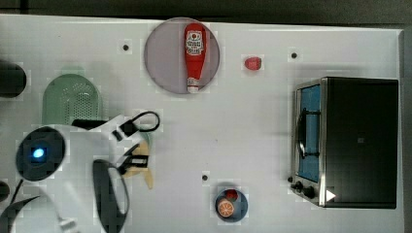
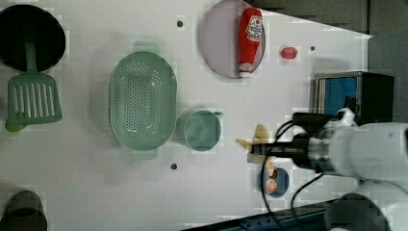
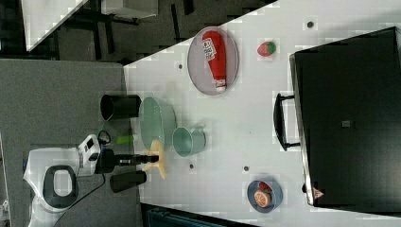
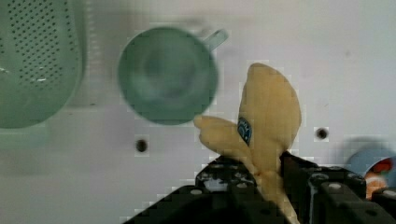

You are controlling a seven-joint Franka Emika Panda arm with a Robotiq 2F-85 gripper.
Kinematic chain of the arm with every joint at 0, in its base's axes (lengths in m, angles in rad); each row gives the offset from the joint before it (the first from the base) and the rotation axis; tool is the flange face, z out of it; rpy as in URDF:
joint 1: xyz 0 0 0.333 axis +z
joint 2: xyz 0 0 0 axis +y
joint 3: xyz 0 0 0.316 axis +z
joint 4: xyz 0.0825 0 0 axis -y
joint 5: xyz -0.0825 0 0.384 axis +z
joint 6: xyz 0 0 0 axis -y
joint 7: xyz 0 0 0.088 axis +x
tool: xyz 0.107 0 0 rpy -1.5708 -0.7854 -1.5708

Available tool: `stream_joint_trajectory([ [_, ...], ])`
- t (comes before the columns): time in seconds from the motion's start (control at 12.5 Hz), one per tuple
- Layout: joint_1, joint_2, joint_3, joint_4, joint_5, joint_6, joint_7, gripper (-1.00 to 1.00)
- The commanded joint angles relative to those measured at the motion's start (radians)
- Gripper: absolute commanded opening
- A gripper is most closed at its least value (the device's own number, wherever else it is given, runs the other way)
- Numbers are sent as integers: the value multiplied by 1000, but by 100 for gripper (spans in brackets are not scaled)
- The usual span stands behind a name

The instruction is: Pick Banana and place it in mug.

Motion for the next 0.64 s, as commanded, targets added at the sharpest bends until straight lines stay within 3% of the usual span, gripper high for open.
stream_joint_trajectory([
  [0.08,-18,23,33,26,-18,57,251,-42],
  [0.64,-18,220,56,-45,-26,326,359,-42],
])
